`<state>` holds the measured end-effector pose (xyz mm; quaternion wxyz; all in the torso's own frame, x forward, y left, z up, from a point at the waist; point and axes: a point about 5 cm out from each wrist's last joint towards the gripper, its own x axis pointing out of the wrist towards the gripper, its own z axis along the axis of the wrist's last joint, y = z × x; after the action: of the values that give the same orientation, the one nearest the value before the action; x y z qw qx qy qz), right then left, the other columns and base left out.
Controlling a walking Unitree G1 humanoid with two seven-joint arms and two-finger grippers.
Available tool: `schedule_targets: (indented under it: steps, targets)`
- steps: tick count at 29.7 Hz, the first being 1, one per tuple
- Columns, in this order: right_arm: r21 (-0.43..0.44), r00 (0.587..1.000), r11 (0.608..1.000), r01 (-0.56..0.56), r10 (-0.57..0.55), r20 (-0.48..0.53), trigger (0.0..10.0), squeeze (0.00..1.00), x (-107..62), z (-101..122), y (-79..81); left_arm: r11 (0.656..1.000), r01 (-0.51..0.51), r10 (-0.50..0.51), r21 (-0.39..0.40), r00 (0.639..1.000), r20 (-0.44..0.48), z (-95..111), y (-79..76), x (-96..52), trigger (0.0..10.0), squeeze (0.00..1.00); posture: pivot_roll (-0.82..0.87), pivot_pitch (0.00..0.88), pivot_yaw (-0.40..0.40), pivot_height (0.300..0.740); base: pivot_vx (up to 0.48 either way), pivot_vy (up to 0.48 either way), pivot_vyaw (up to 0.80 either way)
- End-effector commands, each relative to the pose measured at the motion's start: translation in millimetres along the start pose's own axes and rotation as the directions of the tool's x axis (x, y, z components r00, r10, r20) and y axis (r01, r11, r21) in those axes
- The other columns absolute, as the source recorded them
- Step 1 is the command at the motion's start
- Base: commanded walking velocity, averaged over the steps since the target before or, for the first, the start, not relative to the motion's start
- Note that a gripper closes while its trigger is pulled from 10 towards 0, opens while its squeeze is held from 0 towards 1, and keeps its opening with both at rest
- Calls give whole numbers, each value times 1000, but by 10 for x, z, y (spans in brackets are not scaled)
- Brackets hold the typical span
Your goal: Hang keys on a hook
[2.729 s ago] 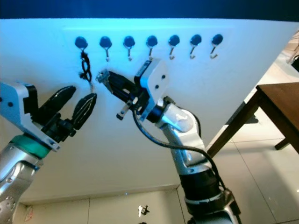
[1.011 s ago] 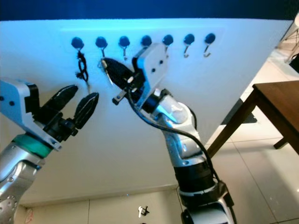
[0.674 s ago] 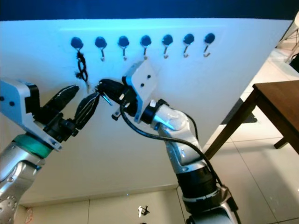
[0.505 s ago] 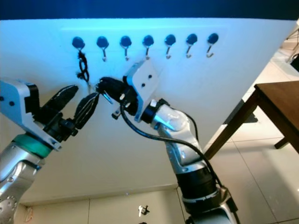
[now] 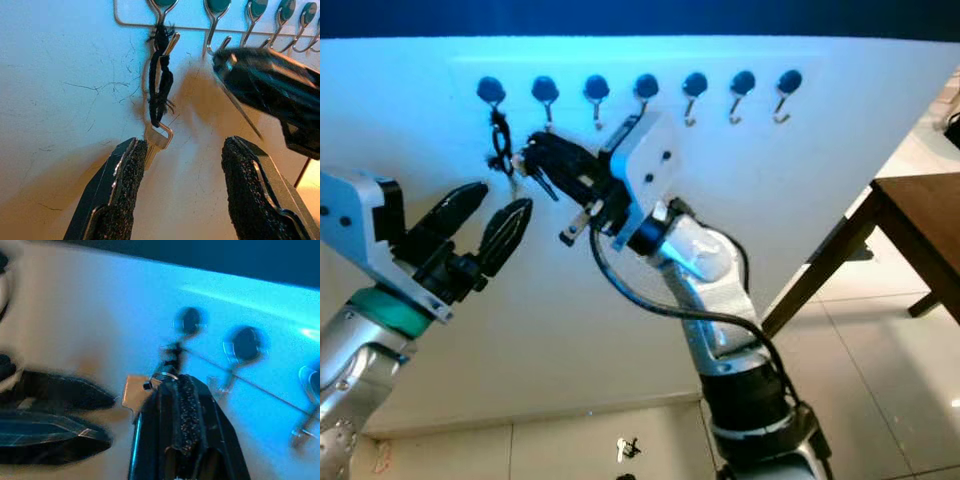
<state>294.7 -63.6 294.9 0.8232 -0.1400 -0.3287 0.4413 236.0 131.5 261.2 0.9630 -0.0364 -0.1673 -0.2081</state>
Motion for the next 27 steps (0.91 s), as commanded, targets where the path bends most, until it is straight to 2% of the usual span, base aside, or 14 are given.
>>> schedule_targets:
  steps: [1, 2, 5, 6, 7, 9, 10, 12, 16, 17, 20, 21, 23, 27]
  targets:
    - [-27, 1000, 999, -22, 22, 4, 10000, 0, -3, 12, 54, 1000, 4, -4, 0, 1000, -17, -16, -6, -9, 10000, 0, -50, 77, 66, 740, 0, 0, 0]
    - [-182, 996, 980, -79, 72, -49, 10000, 0, -38, 12, 83, 1000, 6, -6, -3, 1000, -19, -20, -11, -10, 10000, 0, -55, 79, 67, 740, 0, 0, 0]
    - [-182, 996, 980, -79, 72, -49, 10000, 0, -38, 12, 83, 1000, 6, -6, -3, 1000, -19, -20, -11, -10, 10000, 0, -55, 79, 67, 740, 0, 0, 0]
    - [-261, 982, 949, -174, 145, -125, 10000, 0, -103, -21, 112, 1000, 11, -11, -6, 1000, -21, -26, -22, -7, 10000, 0, -58, 79, 68, 740, 0, 0, 0]
    - [-289, 954, 918, -270, 214, -212, 10000, 0, -184, -79, 124, 1000, 16, -16, -9, 1000, -22, -30, -32, -1, 10000, 0, -59, 78, 73, 740, 0, 0, 0]
    - [-289, 954, 918, -270, 214, -212, 10000, 0, -184, -79, 124, 1000, 16, -16, -9, 1000, -22, -30, -32, -1, 10000, 0, -59, 78, 73, 740, 0, 0, 0]
    - [-286, 917, 890, -356, 274, -291, 10000, 0, -264, -124, 113, 1000, 20, -20, -11, 1000, -21, -31, -38, 6, 10000, 0, -59, 78, 76, 740, 0, 0, 0]
    - [-298, 896, 868, -398, 298, -330, 10000, 0, -295, -120, 65, 1000, 24, -24, -13, 999, -21, -31, -42, 12, 10000, 0, -62, 78, 76, 740, 0, 0, 0]
    - [-399, 916, 841, -364, 247, -315, 10000, 0, -215, -21, -87, 999, 29, -29, -14, 999, -21, -30, -47, 19, 10000, 0, -62, 77, 76, 740, 0, 0, 0]
    - [-460, 938, 828, -320, 209, -276, 10000, 0, -148, 45, -147, 999, 30, -30, -15, 999, -20, -29, -50, 21, 10000, 0, -62, 77, 76, 740, 0, 0, 0]
    - [-530, 956, 800, -281, 186, -226, 10000, 0, -71, 117, -170, 999, 31, -31, -15, 999, -19, -29, -53, 25, 10000, 0, -57, 76, 76, 740, 0, 0, 0]
    - [-530, 956, 800, -281, 186, -226, 10000, 0, -71, 117, -170, 999, 31, -31, -15, 999, -19, -29, -53, 25, 10000, 0, -57, 76, 76, 740, 0, 0, 0]
    - [-568, 951, 765, -304, 209, -227, 10000, 0, -51, 126, -133, 999, 31, -31, -14, 999, -19, -26, -51, 26, 10000, 0, -57, 76, 76, 740, 0, 0, 0]
    - [-555, 948, 770, -315, 230, -219, 10000, 0, -46, 132, -102, 999, 31, -31, -13, 999, -19, -24, -50, 25, 10000, 0, -57, 76, 76, 740, 0, 0, 0]
